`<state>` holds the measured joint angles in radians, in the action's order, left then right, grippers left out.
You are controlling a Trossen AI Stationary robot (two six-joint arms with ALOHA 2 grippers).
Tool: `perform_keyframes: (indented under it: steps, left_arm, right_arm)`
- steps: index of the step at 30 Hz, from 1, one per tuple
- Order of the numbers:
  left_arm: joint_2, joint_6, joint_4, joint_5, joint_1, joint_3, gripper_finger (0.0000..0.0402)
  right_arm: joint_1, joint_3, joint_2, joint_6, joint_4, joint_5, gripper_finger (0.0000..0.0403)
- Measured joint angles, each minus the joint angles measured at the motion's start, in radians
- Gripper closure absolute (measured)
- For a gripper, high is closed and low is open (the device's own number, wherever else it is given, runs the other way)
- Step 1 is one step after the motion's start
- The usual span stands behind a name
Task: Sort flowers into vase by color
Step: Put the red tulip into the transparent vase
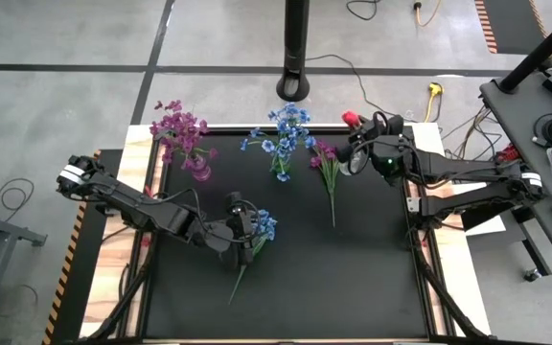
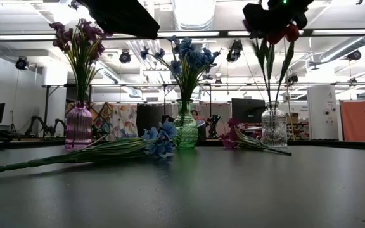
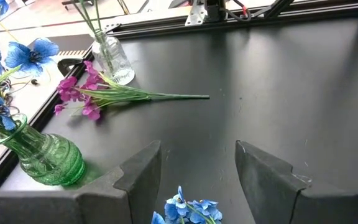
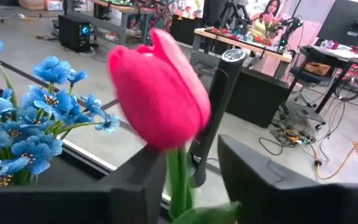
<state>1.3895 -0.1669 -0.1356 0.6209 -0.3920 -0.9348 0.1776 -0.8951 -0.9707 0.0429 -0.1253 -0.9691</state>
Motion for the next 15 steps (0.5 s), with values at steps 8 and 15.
perform_keyframes:
  steps: [8, 15]
  left_arm:
    - [0.000, 0.000, -0.003, 0.000, 0.000, 0.000, 0.0214]
    - [0.000, -0.016, -0.052, 0.000, 0.000, 0.000, 0.0214]
  right_arm:
    - [0.000, 0.000, 0.006, 0.002, 0.000, 0.000, 0.0186]
    - [0.000, -0.048, 0.028, 0.053, -0.105, 0.000, 0.0136]
